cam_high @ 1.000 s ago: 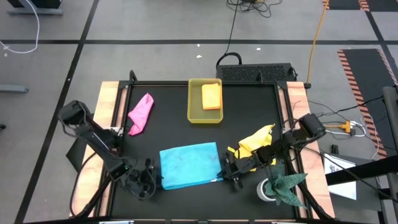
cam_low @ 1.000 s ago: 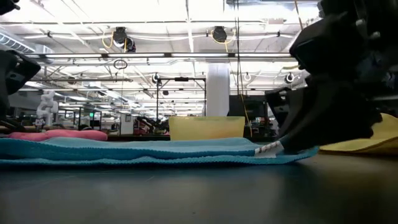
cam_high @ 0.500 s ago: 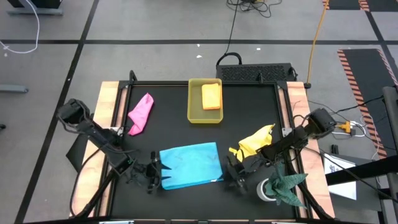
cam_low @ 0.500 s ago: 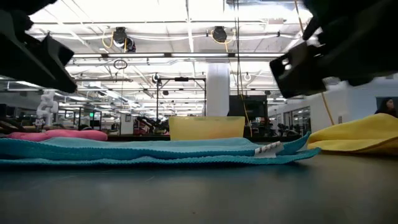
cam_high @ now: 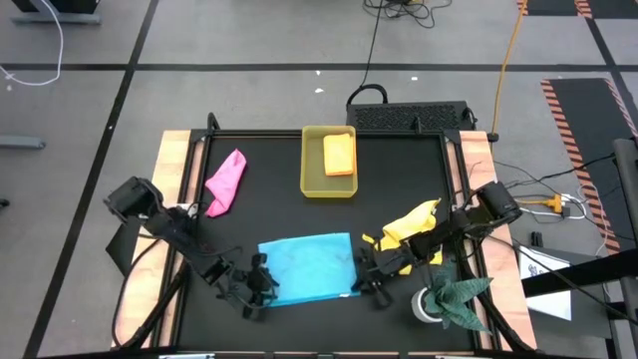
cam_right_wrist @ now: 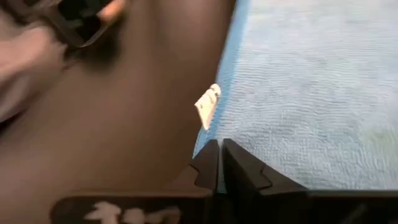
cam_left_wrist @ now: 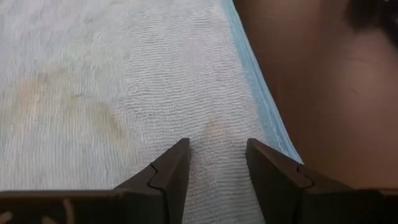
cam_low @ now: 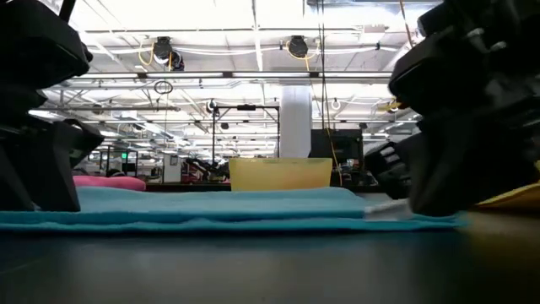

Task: Fold microfiber towels
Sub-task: Fold the blue towel

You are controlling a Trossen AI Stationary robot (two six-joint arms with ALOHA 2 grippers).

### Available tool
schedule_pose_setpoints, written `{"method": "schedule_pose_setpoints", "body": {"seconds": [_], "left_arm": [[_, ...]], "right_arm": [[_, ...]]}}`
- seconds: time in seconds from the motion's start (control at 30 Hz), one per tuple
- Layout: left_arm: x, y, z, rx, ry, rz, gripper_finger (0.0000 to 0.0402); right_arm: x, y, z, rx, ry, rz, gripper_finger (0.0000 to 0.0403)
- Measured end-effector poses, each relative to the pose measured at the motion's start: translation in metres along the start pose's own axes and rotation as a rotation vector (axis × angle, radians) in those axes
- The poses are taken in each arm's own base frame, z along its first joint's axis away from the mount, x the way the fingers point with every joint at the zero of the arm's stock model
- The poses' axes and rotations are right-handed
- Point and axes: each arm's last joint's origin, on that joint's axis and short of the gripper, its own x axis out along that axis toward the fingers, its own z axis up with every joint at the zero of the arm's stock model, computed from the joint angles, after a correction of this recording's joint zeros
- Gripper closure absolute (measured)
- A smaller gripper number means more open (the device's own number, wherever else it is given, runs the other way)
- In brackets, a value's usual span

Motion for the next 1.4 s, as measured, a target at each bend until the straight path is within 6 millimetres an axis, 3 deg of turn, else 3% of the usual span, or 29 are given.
{"method": "schedule_pose_setpoints", "body": {"seconds": [0.13, 0.23, 0.43, 0.63, 0.8, 1.0, 1.23, 1.4], "left_arm": [[-0.012, -0.005, 0.008, -0.013, -0.034, -0.072, 0.0238], [-0.026, -0.007, 0.023, 0.004, -0.127, -0.089, 0.0238], [-0.029, 0.016, 0.037, -0.024, -0.226, 0.157, 0.0238], [-0.017, 0.057, 0.028, -0.215, -0.099, 0.408, 0.0238], [-0.007, 0.071, 0.015, -0.315, 0.024, 0.468, 0.0238], [-0.006, 0.067, 0.009, -0.357, 0.034, 0.490, 0.0238], [-0.020, 0.060, 0.019, -0.346, -0.044, 0.433, 0.0238], [-0.018, 0.062, 0.019, -0.325, -0.034, 0.441, 0.0238]], "right_arm": [[-0.010, 0.005, 0.009, -0.041, -0.002, 0.060, 0.0388], [-0.021, 0.009, 0.026, -0.088, -0.090, 0.050, 0.0395], [-0.033, -0.016, 0.043, 0.061, -0.244, -0.266, 0.0402], [-0.029, -0.056, 0.030, 0.232, -0.231, -0.484, 0.0403], [-0.023, -0.075, 0.010, 0.303, -0.139, -0.541, 0.0403], [-0.029, -0.072, 0.011, 0.288, -0.069, -0.560, 0.0403], [-0.043, -0.064, 0.032, 0.263, -0.182, -0.528, 0.0403], [-0.039, -0.065, 0.027, 0.265, -0.147, -0.497, 0.0403]]}}
